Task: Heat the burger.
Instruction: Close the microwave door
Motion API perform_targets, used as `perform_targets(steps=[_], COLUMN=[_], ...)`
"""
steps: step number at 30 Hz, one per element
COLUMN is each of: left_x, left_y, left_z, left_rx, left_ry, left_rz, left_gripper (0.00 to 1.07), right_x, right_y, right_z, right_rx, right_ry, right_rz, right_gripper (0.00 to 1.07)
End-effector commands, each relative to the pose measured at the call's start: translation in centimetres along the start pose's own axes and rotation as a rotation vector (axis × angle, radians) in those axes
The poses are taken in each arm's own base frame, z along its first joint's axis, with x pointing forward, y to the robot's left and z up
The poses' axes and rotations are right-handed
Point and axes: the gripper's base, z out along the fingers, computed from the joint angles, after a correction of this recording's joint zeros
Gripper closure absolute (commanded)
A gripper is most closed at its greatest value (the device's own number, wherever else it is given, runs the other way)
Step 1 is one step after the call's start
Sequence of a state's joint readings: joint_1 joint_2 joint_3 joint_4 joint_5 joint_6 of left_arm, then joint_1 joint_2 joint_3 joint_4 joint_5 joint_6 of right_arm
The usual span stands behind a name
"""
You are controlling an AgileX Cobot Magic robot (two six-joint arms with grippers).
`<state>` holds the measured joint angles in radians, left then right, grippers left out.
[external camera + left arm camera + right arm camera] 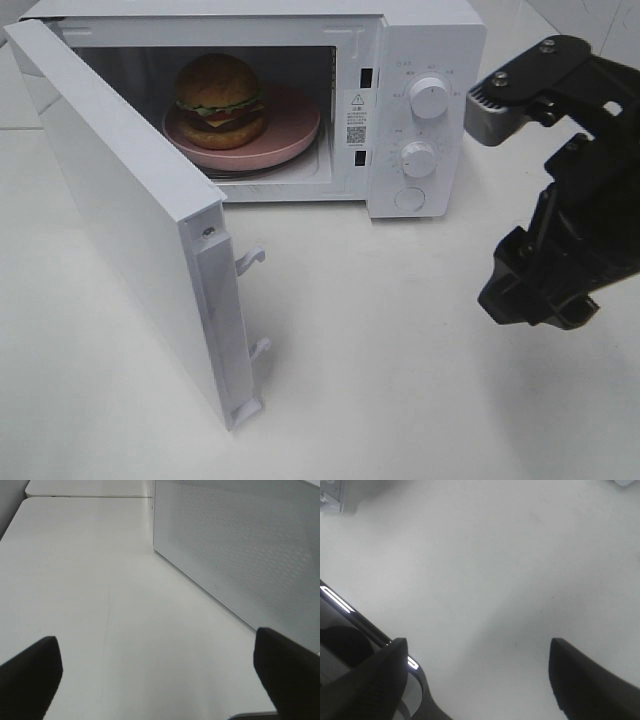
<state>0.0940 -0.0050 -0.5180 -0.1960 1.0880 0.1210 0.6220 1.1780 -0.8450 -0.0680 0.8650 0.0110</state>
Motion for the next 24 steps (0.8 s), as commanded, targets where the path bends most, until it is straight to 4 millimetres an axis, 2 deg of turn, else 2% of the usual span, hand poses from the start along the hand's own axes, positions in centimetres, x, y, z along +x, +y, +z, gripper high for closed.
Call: perform_targets(steps=[1, 7, 8, 10, 11, 13, 14, 15, 16, 17, 18, 20, 21, 23, 24], left_x=[0.0, 0.0, 0.0, 0.0, 0.0, 0.0, 0.0, 0.0, 0.0, 0.0, 0.0, 0.0, 0.0, 0.0, 0.0], left_y=[0.0, 0.0, 0.0, 0.0, 0.0, 0.0, 0.0, 0.0, 0.0, 0.0, 0.0, 0.0, 0.0, 0.0, 0.0], left_z=[-0.2, -0.2, -0.2, -0.2, -0.2, -0.2, -0.2, -0.2, -0.2, -0.2, -0.2, -0.2, -0.2, -0.2, -0.2], left_rx=[0.003, 0.003, 0.003, 0.003, 0.003, 0.003, 0.003, 0.003, 0.003, 0.003, 0.003, 0.003, 0.003, 0.003, 0.003], left_ry=[-0.030, -0.030, -0.030, -0.030, -0.030, -0.030, -0.030, -0.030, -0.030, -0.030, -0.030, -0.030, -0.030, -0.030, -0.030], left_rz=[0.005, 0.005, 0.005, 0.005, 0.005, 0.005, 0.005, 0.005, 0.005, 0.005, 0.005, 0.005, 0.005, 0.005, 0.005], left_gripper=[0.10, 0.10, 0.10, 0.10, 0.10, 0.10, 0.10, 0.10, 0.10, 0.10, 0.10, 0.10, 0.10, 0.10, 0.10], right_x=[0.9, 2.8, 3.9, 4.5, 5.9, 6.5, 7.7, 7.7, 9.0, 9.0, 10.2, 10.7, 11.8, 12.2, 13.1], right_y=[-0.2, -0.2, -0.2, -0.2, -0.2, -0.3, -0.6, -0.6, -1.2, -1.2, -1.6, -1.8, -2.0, -2.1, -2.0], right_z=[-1.0, -3.3, -4.1, -4.1, -4.3, -4.2, -4.1, -4.1, -4.2, -4.2, -4.4, -4.5, -5.0, -5.2, -5.9], right_rx=[0.003, 0.003, 0.005, 0.005, 0.006, 0.009, 0.015, 0.015, 0.044, 0.044, 0.073, 0.088, 0.116, 0.127, 0.151], right_ry=[0.013, -0.078, -0.136, -0.144, -0.163, -0.166, -0.177, -0.177, -0.195, -0.195, -0.226, -0.242, -0.287, -0.306, -0.363], right_rz=[0.043, 0.080, 0.081, 0.081, 0.083, 0.094, 0.138, 0.138, 0.195, 0.195, 0.248, 0.274, 0.318, 0.333, 0.360], right_gripper=[0.32, 0.32, 0.32, 0.32, 0.32, 0.32, 0.32, 0.32, 0.32, 0.32, 0.32, 0.32, 0.32, 0.32, 0.32])
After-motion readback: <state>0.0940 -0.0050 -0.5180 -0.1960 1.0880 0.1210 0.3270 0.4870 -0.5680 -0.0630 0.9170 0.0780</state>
